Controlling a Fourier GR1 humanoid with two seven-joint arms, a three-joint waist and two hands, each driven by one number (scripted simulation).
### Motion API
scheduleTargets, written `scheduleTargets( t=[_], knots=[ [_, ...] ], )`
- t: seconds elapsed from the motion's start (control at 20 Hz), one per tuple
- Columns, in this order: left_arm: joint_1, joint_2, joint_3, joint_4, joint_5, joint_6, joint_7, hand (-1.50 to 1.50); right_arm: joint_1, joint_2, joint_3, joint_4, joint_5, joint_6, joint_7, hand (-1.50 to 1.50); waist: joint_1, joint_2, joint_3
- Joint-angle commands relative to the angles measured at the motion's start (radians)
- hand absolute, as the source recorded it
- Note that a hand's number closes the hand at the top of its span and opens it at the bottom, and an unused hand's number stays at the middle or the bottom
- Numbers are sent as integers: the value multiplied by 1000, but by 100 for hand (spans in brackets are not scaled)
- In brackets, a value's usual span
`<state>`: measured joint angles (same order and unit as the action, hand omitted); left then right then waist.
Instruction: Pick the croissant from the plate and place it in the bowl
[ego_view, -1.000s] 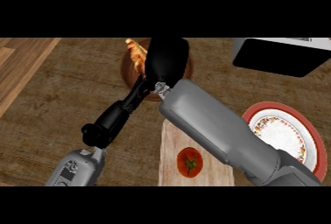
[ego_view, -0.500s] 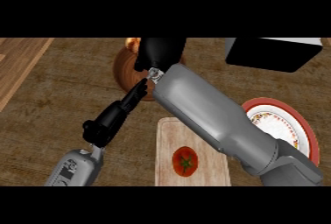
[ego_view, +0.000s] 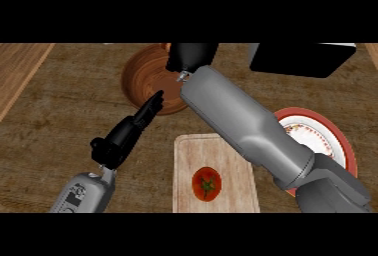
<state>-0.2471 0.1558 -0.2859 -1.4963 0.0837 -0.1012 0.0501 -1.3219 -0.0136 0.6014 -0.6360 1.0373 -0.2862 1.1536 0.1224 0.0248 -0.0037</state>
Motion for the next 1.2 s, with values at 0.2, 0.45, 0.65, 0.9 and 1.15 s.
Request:
scheduleTargets(
  t=[0.2, 0.45, 0.65, 0.9, 1.15],
  knots=[
    [23, 13, 11, -28, 9, -10, 0, 0, 102, 13, -153, 93, -234, -71, 49, 150, 1, 5, 3],
    [-16, -19, 13, 6, -18, 22, 2, 0, 102, 13, -181, 113, -360, -152, -112, -150, -15, 5, 3],
    [24, 8, 26, -62, 2, 7, 29, 0, 91, 13, -171, 145, -361, -291, -195, -150, -13, 0, 3],
    [7, 1, 31, -45, -15, 23, 40, 0, 49, 13, -184, 181, -325, -476, -164, -150, -35, -2, 3],
    [66, -11, 10, -22, -21, 8, -18, 0, 73, 13, -207, 144, -313, -669, -87, -150, -64, -12, 3]
  ],
)
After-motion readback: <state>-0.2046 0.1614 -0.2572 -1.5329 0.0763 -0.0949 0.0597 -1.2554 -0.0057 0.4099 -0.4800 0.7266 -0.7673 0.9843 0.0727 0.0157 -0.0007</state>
